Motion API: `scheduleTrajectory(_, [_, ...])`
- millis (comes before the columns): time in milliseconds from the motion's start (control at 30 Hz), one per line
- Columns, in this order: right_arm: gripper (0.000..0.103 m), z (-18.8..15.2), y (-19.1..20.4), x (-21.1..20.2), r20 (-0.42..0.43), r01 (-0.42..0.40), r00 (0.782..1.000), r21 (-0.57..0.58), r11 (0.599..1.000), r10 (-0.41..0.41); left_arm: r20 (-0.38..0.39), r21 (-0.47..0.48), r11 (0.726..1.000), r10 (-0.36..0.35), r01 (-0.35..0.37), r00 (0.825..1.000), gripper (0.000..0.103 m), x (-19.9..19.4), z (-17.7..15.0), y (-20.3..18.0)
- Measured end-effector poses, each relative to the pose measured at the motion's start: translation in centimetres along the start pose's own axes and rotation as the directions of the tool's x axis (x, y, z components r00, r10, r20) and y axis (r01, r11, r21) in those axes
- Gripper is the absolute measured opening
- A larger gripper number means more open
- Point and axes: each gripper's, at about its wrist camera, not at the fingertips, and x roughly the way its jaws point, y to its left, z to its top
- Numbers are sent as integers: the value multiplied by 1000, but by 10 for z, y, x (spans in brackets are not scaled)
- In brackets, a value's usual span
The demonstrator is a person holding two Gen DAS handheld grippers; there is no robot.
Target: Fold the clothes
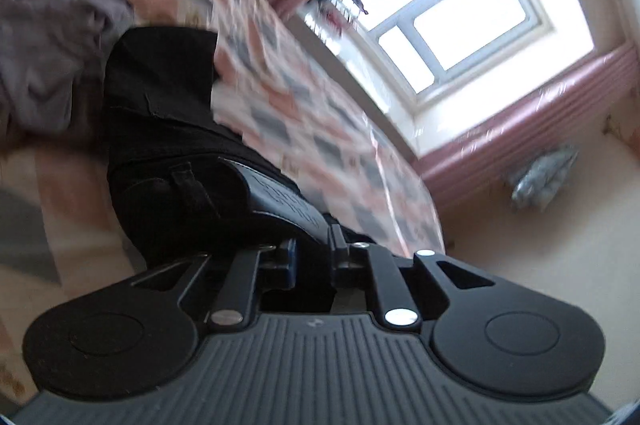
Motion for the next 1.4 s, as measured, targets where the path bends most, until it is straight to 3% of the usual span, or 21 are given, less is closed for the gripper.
scheduleTrajectory(33, [4,-27,0,0,-87,-8,996,7,1000,9,-49,-5,999,33,-33,998,14,8,-23,4])
scheduleTrajectory(67, [15,-51,0,0,-158,-5,987,11,1000,7,-89,-22,996,79,-81,993,14,13,-43,14])
scheduleTrajectory(133, [17,-98,1,2,-288,6,958,15,1000,-1,-168,-59,981,173,-185,971,15,22,-81,37])
scheduleTrajectory(200, [17,-130,0,1,-347,-14,938,36,999,26,-205,-111,958,239,-265,949,15,23,-109,63])
scheduleTrajectory(300, [29,-151,21,2,-350,-72,935,-22,997,60,-212,-165,921,316,-353,925,19,24,-127,91])
scheduleTrajectory(333, [35,-155,33,3,-338,-91,939,-59,994,66,-207,-179,911,333,-370,920,26,27,-128,101])
scheduleTrajectory(367, [44,-157,43,7,-325,-108,943,-88,990,74,-200,-189,906,342,-378,918,31,27,-130,105])
scheduleTrajectory(433, [47,-159,62,16,-299,-139,950,-143,980,91,-187,-203,900,352,-386,917,32,25,-136,109])
scheduleTrajectory(567, [56,-158,112,50,-266,-196,955,-229,954,132,-177,-184,913,335,-365,925,33,36,-138,127])
scheduleTrajectory(733, [63,-174,175,93,-203,-207,969,-353,912,141,-194,-97,921,353,-376,915,36,51,-140,158])
scheduleTrajectory(900, [63,-198,234,140,-153,-188,979,-447,874,132,-184,-145,934,298,-326,937,40,48,-147,199])
scheduleTrajectory(1100, [63,-230,280,199,-55,-14,998,-616,788,-26,-174,-169,942,261,-290,950,40,54,-148,232])
scheduleTrajectory(1200, [66,-236,283,218,-22,8,999,-655,756,-31,-162,-204,937,253,-284,954,40,54,-151,245])
scheduleTrajectory(1233, [63,-236,283,221,-20,3,1000,-668,744,-22,-158,-224,933,251,-282,955,40,53,-153,249])
scheduleTrajectory(1267, [49,-235,281,222,-38,-29,999,-671,741,5,-154,-245,929,246,-278,957,40,51,-154,252])
scheduleTrajectory(1300, [42,-230,277,221,-62,-73,997,-659,749,43,-150,-267,924,240,-273,959,40,48,-156,255])
scheduleTrajectory(1333, [25,-225,273,217,-84,-115,993,-641,758,80,-145,-284,920,236,-269,961,40,46,-157,257])
scheduleTrajectory(1400, [19,-206,257,206,-120,-184,983,-551,814,141,-136,-298,915,241,-272,961,40,43,-158,258])
